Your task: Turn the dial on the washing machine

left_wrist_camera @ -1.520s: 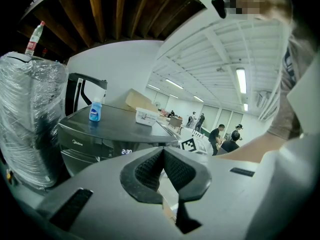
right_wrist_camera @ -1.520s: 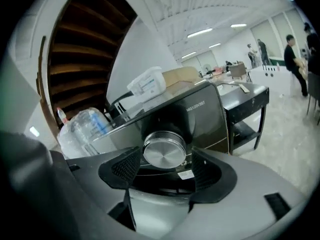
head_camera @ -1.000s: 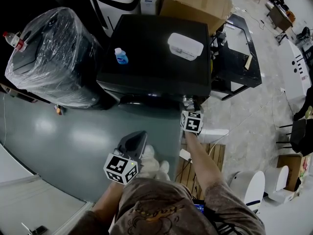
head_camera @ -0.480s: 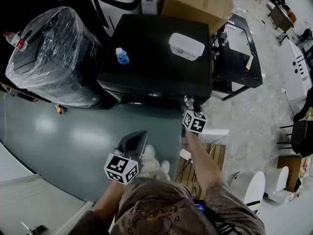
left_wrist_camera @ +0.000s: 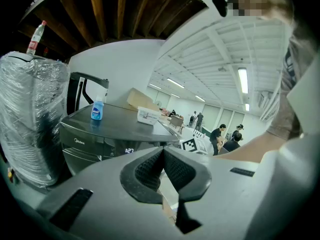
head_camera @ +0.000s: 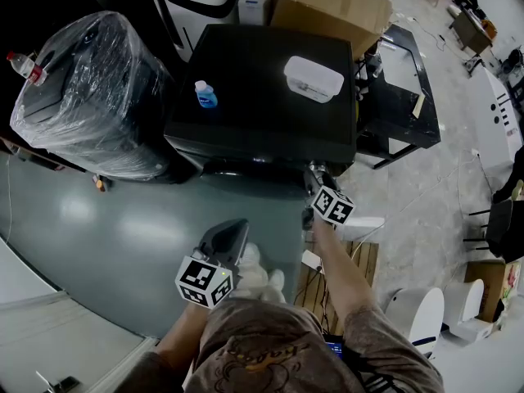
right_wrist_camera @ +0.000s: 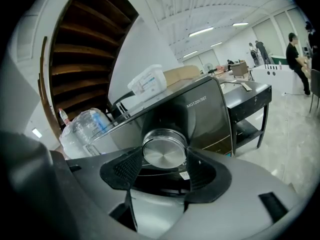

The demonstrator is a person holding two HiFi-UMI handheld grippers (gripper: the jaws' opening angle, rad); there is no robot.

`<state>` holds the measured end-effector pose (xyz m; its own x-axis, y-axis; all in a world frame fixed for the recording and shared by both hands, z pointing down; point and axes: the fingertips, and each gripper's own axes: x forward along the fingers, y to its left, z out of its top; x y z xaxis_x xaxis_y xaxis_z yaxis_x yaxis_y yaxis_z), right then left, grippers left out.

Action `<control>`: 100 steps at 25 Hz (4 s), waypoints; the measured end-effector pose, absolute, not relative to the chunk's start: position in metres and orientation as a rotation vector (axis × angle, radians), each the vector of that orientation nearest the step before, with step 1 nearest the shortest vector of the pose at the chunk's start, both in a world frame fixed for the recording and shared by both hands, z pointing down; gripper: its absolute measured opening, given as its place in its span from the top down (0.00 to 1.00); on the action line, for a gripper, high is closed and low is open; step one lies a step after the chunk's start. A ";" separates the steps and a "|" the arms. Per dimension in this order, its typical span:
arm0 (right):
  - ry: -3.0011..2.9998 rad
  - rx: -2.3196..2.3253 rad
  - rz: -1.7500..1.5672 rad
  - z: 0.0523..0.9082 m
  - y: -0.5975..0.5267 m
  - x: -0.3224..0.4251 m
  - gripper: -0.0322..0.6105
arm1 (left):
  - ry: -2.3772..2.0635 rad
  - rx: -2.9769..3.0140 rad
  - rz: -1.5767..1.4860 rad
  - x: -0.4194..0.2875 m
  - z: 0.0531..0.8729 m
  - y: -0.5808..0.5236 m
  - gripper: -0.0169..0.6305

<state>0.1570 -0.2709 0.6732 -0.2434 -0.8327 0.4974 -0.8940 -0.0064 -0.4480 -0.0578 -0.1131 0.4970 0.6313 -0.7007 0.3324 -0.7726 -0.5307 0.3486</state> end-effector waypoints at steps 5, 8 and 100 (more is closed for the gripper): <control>-2.161 1.851 1.044 0.665 -0.269 0.157 0.53 | -1.152 2.396 0.197 -0.057 0.493 -0.116 0.99; -2.181 1.838 0.998 0.650 -0.265 0.158 0.53 | -1.144 2.407 0.177 -0.054 0.489 -0.120 0.99; -2.553 1.821 0.344 0.449 -0.074 0.141 0.95 | -0.990 2.648 0.035 -0.001 0.440 -0.102 0.99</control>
